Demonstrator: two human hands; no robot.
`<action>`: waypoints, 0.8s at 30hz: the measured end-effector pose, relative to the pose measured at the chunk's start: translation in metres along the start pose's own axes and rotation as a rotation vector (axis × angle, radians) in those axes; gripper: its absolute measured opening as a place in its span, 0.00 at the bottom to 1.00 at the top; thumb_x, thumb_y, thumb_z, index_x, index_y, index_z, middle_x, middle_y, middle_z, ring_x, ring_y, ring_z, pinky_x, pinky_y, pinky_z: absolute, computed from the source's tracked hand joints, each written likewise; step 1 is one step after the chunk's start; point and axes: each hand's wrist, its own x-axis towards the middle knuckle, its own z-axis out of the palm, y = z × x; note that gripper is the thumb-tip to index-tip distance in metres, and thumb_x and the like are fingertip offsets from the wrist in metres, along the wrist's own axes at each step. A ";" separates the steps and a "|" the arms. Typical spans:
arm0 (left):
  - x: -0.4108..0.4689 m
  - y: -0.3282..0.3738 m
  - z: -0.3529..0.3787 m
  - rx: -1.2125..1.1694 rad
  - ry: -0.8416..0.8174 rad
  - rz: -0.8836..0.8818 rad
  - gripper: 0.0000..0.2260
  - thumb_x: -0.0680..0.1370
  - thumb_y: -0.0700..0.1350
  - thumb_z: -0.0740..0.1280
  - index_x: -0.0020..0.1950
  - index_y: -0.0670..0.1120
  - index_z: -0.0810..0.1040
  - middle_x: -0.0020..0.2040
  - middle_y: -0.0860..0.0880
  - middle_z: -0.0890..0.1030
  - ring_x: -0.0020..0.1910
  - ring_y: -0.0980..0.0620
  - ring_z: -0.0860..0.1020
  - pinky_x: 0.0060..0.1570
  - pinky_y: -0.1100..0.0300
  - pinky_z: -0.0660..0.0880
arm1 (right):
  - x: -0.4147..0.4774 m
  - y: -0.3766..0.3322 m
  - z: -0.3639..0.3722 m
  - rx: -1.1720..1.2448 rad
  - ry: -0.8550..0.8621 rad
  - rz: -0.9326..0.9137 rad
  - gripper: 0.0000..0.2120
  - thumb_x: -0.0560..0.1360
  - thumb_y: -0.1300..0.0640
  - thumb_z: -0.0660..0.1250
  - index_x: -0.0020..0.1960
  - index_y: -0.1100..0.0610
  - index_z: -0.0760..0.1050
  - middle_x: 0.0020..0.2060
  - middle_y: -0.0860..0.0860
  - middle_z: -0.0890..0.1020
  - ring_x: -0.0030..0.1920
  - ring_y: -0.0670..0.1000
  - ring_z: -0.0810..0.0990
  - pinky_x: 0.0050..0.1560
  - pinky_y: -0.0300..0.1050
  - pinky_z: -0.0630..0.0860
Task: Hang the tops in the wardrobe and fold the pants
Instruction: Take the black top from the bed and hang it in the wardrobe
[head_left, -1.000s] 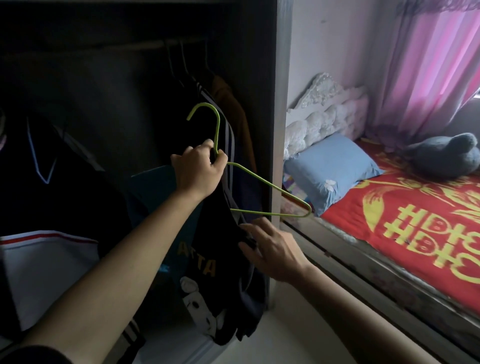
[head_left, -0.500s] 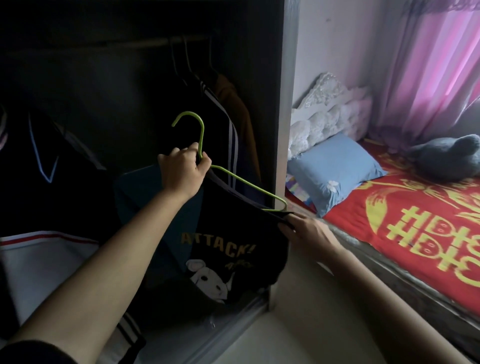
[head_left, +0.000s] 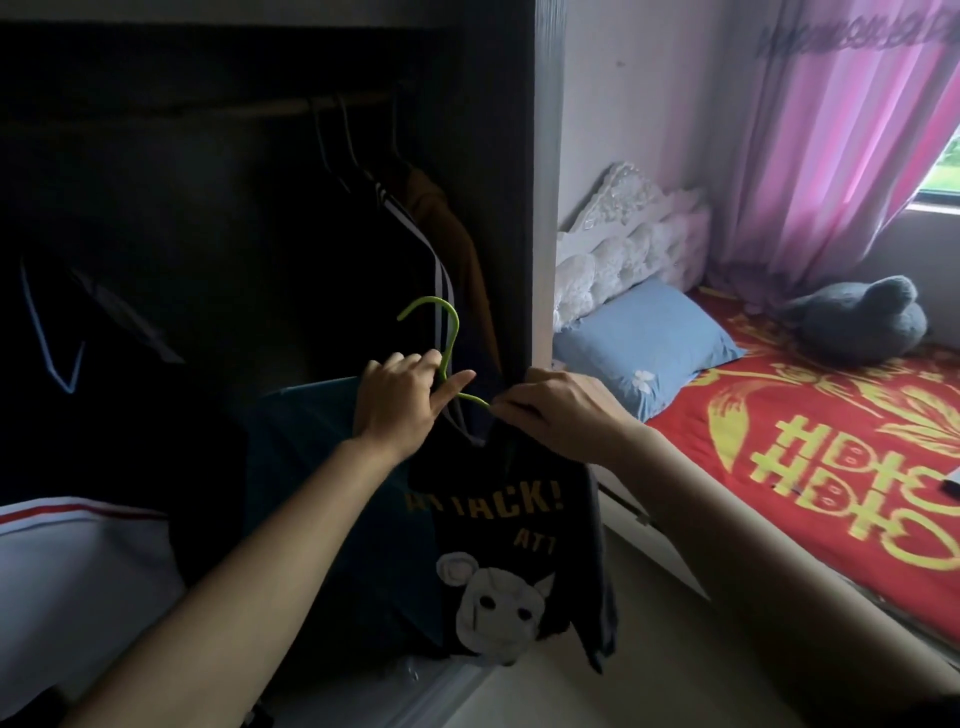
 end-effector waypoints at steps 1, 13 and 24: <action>-0.001 0.002 -0.001 -0.023 0.015 0.010 0.29 0.79 0.65 0.51 0.48 0.41 0.77 0.37 0.46 0.79 0.40 0.42 0.77 0.42 0.50 0.70 | 0.001 -0.001 0.001 -0.002 -0.026 0.000 0.18 0.80 0.38 0.56 0.59 0.43 0.79 0.47 0.47 0.78 0.45 0.51 0.79 0.44 0.53 0.79; -0.010 -0.042 -0.009 -0.276 0.117 -0.253 0.19 0.81 0.59 0.53 0.37 0.48 0.66 0.26 0.55 0.65 0.25 0.53 0.68 0.29 0.57 0.61 | -0.021 0.054 -0.011 -0.231 -0.017 0.295 0.14 0.81 0.44 0.57 0.57 0.48 0.78 0.59 0.51 0.74 0.57 0.55 0.71 0.56 0.53 0.68; 0.007 -0.060 -0.022 -0.328 0.091 -0.195 0.20 0.81 0.62 0.51 0.33 0.53 0.63 0.29 0.53 0.68 0.34 0.47 0.73 0.33 0.56 0.65 | 0.007 0.018 0.004 -0.450 -0.186 -0.063 0.12 0.80 0.52 0.59 0.61 0.49 0.75 0.58 0.50 0.73 0.58 0.52 0.73 0.59 0.50 0.70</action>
